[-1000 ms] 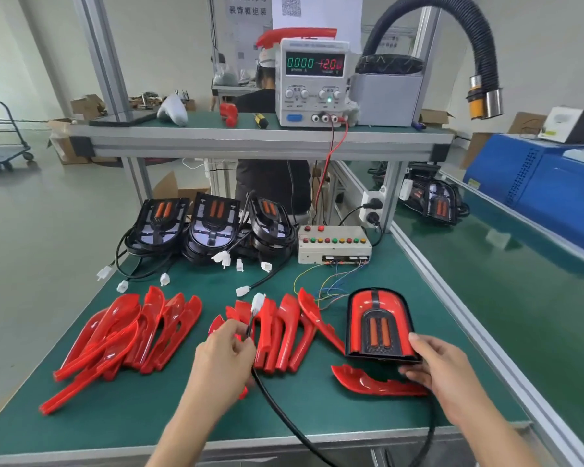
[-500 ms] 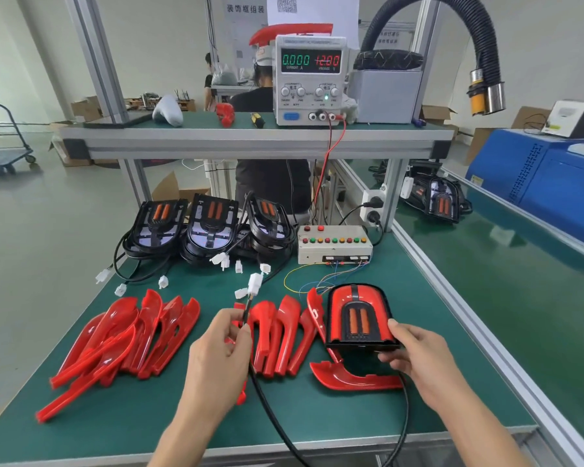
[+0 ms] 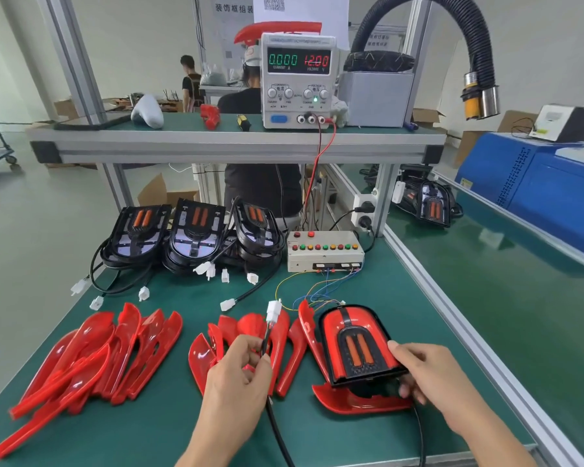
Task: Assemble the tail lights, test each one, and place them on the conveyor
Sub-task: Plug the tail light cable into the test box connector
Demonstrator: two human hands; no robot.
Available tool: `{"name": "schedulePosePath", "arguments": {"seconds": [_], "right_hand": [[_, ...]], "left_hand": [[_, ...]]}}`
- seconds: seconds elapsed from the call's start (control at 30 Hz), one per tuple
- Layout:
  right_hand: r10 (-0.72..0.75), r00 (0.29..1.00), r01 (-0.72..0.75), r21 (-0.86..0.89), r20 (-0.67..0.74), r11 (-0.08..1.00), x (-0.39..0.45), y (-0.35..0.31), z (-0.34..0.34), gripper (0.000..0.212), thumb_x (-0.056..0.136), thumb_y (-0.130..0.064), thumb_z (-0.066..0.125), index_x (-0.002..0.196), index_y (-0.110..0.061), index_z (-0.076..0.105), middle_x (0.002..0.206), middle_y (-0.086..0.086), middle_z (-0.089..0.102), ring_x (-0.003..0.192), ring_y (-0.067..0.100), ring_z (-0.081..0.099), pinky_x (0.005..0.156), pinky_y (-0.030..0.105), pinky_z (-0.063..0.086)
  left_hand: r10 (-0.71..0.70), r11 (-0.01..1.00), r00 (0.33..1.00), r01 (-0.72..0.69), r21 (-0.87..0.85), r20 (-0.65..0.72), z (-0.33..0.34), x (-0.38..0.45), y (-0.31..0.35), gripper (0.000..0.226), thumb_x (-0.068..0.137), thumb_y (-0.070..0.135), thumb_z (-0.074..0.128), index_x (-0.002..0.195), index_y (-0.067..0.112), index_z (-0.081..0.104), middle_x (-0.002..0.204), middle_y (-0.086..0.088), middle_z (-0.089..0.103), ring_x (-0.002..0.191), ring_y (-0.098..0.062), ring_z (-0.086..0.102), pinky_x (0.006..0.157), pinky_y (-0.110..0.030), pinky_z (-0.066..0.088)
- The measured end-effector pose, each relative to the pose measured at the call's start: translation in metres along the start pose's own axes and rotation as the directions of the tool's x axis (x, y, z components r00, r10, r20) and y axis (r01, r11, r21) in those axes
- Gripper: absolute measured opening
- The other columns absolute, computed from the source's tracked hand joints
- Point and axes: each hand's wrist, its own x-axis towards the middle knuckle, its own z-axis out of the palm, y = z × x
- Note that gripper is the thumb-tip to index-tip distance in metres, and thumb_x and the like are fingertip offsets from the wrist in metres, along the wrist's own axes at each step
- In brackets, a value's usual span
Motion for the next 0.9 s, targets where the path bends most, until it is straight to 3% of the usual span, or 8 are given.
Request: {"name": "schedulePosePath", "arguments": {"seconds": [0.07, 0.17, 0.27, 0.47, 0.53, 0.67, 0.8, 0.9], "right_hand": [[-0.029, 0.998, 0.018, -0.195, -0.050, 0.981, 0.007, -0.003, -0.010, 0.054, 0.098, -0.059, 0.051, 0.084, -0.013, 0.077, 0.060, 0.006, 0.072, 0.045, 0.014, 0.058, 0.053, 0.027, 0.041], [-0.213, 0.961, 0.145, -0.334, -0.177, 0.931, 0.038, -0.021, -0.018, 0.046, 0.100, -0.051, 0.050, 0.087, -0.014, 0.076, 0.083, 0.002, 0.078, 0.072, 0.014, 0.071, 0.075, 0.033, 0.053], [-0.319, 0.948, 0.292, -0.454, 0.018, 0.842, 0.087, -0.054, -0.004, 0.026, 0.100, -0.036, 0.059, 0.116, -0.022, 0.074, 0.109, -0.012, 0.072, 0.093, 0.003, 0.064, 0.083, 0.021, 0.046], [-0.009, 0.907, 0.349, -0.743, 0.420, 0.571, 0.163, -0.095, 0.042, 0.049, 0.094, -0.041, 0.066, 0.139, -0.023, 0.061, 0.141, 0.000, 0.060, 0.125, 0.019, 0.058, 0.103, 0.030, 0.046], [0.006, 0.890, 0.387, -0.760, 0.457, 0.522, 0.171, -0.097, 0.051, 0.040, 0.093, -0.039, 0.067, 0.128, -0.020, 0.070, 0.132, -0.001, 0.067, 0.115, 0.018, 0.063, 0.097, 0.030, 0.050], [-0.121, 0.882, 0.448, -0.733, 0.454, 0.512, 0.177, -0.096, 0.053, 0.024, 0.096, -0.029, 0.064, 0.084, -0.012, 0.077, 0.079, 0.001, 0.072, 0.068, 0.012, 0.057, 0.062, 0.025, 0.043], [-0.299, 0.897, 0.441, -0.610, 0.326, 0.658, 0.167, -0.105, 0.043, 0.040, 0.096, -0.034, 0.066, 0.059, -0.020, 0.064, 0.052, -0.006, 0.060, 0.047, 0.004, 0.051, 0.046, 0.016, 0.035], [-0.277, 0.902, 0.334, -0.129, 0.331, 0.934, 0.144, -0.122, 0.043, 0.036, 0.095, -0.032, 0.071, 0.061, -0.022, 0.070, 0.065, 0.000, 0.071, 0.050, 0.007, 0.057, 0.053, 0.016, 0.045]], "left_hand": [[0.003, 1.000, 1.000, -0.003, 0.006, 0.023, 0.001, 0.006, 0.001, 0.016, 0.096, 0.013, 0.061, 0.095, 0.029, 0.061, 0.072, 0.002, 0.071, 0.045, -0.010, 0.043, 0.048, -0.020, 0.040], [0.010, 1.000, 0.999, -0.011, 0.009, 0.051, 0.002, 0.013, 0.003, 0.012, 0.096, 0.015, 0.061, 0.095, 0.027, 0.060, 0.067, 0.000, 0.070, 0.048, -0.011, 0.041, 0.053, -0.023, 0.040], [0.015, 1.000, 0.999, -0.015, -0.005, 0.049, 0.003, 0.020, 0.006, 0.011, 0.096, 0.015, 0.062, 0.097, 0.026, 0.060, 0.064, -0.004, 0.067, 0.049, -0.013, 0.045, 0.056, -0.027, 0.042], [0.029, 0.995, 0.994, -0.019, -0.097, 0.104, 0.000, 0.032, 0.013, 0.009, 0.103, 0.022, 0.055, 0.096, 0.026, 0.062, 0.056, -0.009, 0.066, 0.045, -0.015, 0.054, 0.048, -0.024, 0.044], [0.040, 0.994, 0.992, -0.028, -0.110, 0.116, 0.001, 0.037, 0.014, 0.014, 0.103, 0.030, 0.054, 0.092, 0.033, 0.062, 0.054, -0.008, 0.065, 0.042, -0.012, 0.049, 0.046, -0.021, 0.039], [0.041, 0.984, 0.981, -0.007, -0.179, 0.188, 0.006, 0.045, 0.016, 0.019, 0.104, 0.032, 0.052, 0.089, 0.040, 0.061, 0.052, -0.009, 0.062, 0.044, -0.020, 0.054, 0.049, -0.028, 0.044], [0.018, 0.945, 0.971, 0.061, -0.321, 0.238, 0.015, 0.051, 0.016, 0.018, 0.106, 0.014, 0.048, 0.099, 0.020, 0.064, 0.064, -0.009, 0.064, 0.050, -0.024, 0.061, 0.051, -0.031, 0.049], [-0.010, 0.918, 0.975, 0.097, -0.384, 0.223, 0.024, 0.054, 0.013, 0.019, 0.107, 0.005, 0.043, 0.106, 0.006, 0.061, 0.068, -0.005, 0.060, 0.051, -0.018, 0.055, 0.050, -0.024, 0.044]]}}
